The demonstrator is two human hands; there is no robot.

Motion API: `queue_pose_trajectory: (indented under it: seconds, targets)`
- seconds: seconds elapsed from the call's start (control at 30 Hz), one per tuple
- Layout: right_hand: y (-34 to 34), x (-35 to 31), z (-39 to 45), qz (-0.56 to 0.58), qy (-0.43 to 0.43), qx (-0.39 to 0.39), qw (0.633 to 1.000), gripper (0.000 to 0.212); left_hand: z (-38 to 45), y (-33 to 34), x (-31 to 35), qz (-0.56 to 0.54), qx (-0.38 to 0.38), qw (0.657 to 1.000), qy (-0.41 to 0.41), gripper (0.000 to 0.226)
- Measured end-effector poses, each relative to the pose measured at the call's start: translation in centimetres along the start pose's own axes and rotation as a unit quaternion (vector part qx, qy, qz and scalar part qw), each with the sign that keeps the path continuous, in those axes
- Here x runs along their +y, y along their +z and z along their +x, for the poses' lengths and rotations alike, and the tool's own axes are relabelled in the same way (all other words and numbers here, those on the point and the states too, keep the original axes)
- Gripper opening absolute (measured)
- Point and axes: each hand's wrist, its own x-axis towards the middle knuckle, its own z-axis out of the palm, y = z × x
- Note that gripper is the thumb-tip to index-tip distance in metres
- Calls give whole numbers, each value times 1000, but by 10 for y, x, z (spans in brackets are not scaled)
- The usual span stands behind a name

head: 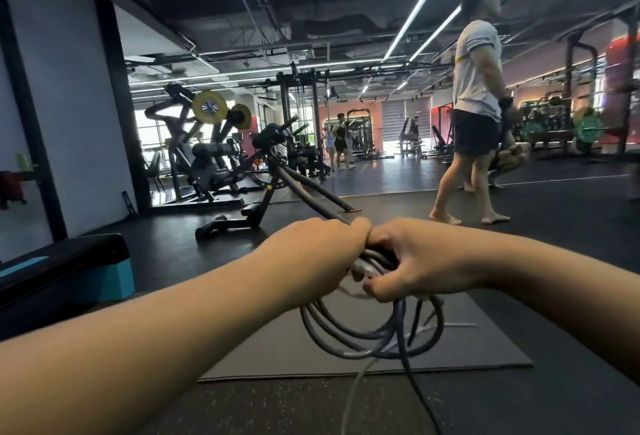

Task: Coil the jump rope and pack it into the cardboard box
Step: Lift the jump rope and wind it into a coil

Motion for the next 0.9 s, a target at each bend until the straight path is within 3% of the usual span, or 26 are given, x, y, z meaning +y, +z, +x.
queue_pose_trajectory:
  seconds: [0.17,0.3,0.5,0.7,0.8,0.9]
  targets:
    - [-11,4,-9,27,16,-53,998,29,-1,-7,-4,21,-16,1000,6,14]
    - [-22,9,-20,122,28,-112,986,38,1,-7,-13,45,0,999,16,16]
    - [-23,13,-17,108,72,-118,985,34,-2,-11,-19,92,22,995,6,11]
    - [-32,11,-18,125,136,-236,954,32,-6,-12,-22,122,15,992,22,16]
    - [-38,19,-22,100,163,-295,936,15,-9,-9,-34,141,4,990,28,17]
    - [-48,27,-25,53,204,-319,924,17,-16,-5,-50,161,-27,986,22,4]
